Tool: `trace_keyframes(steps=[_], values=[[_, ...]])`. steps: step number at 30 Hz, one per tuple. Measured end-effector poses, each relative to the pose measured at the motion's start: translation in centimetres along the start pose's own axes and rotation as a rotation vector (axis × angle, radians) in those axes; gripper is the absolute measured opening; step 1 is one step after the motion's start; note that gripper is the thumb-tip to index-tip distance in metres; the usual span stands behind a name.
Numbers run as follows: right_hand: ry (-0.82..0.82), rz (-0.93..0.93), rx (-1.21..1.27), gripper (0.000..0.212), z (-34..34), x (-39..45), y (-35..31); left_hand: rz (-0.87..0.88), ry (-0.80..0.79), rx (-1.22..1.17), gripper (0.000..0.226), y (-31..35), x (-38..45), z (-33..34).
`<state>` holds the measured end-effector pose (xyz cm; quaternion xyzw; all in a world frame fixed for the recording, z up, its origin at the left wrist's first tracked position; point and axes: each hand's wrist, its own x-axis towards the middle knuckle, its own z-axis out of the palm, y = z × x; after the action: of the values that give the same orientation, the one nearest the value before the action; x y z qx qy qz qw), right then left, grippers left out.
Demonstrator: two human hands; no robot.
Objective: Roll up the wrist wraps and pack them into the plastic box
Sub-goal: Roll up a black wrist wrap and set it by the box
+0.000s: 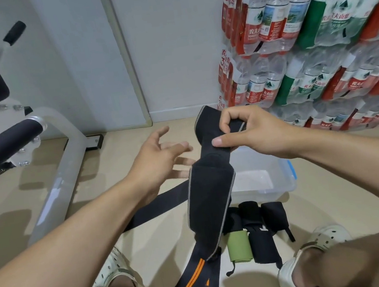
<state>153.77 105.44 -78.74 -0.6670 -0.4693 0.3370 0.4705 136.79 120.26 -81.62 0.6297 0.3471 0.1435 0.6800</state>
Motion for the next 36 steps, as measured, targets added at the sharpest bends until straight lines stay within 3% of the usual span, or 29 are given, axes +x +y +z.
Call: trace_keyframes(steps=[3,6,9,12,17,19,23,26,27,30,34,36], values=[[-0.133,-0.085,-0.15,0.03,0.4,-0.1,-0.5,0.086,-0.054,0.156,0.097,-0.2,0.3,-0.2],[-0.159,-0.11,-0.228,0.03,0.6,-0.2,-0.6,0.115,-0.114,0.164,0.075,0.1,0.3,-0.2],[0.014,-0.137,-0.315,0.028,0.3,-0.1,-0.3,0.141,-0.011,0.106,0.058,0.2,0.4,-0.3],[0.238,-0.125,-0.302,0.025,-0.2,0.1,0.1,0.125,0.156,-0.026,0.056,0.0,0.9,-0.5],[0.219,-0.031,0.033,0.018,-0.4,0.5,0.5,0.145,0.312,-0.181,0.062,0.6,1.3,-1.3],[0.186,0.086,0.099,0.016,-0.1,0.5,0.7,0.137,0.295,-0.199,0.064,0.8,1.2,-1.5],[0.002,0.384,0.293,0.041,1.8,0.4,1.1,0.149,0.246,-0.208,0.064,0.9,1.0,-1.2],[-0.068,0.432,0.312,0.016,2.7,0.5,0.7,0.162,0.23,-0.2,0.065,0.9,0.8,-1.0],[-0.047,0.411,0.266,0.01,2.8,0.6,0.4,0.164,0.232,-0.199,0.065,0.9,0.8,-1.0],[0.043,0.331,0.194,0.032,3.1,0.8,-0.1,0.13,0.211,-0.244,0.07,0.9,0.9,-1.0],[0.199,0.363,0.484,0.023,2.6,1.7,-1.0,-0.028,0.035,-0.151,0.108,0.3,0.9,-1.3],[0.309,0.38,0.587,0.018,1.6,2.5,-1.0,-0.093,-0.038,0.006,0.111,-0.5,0.7,-1.4]])
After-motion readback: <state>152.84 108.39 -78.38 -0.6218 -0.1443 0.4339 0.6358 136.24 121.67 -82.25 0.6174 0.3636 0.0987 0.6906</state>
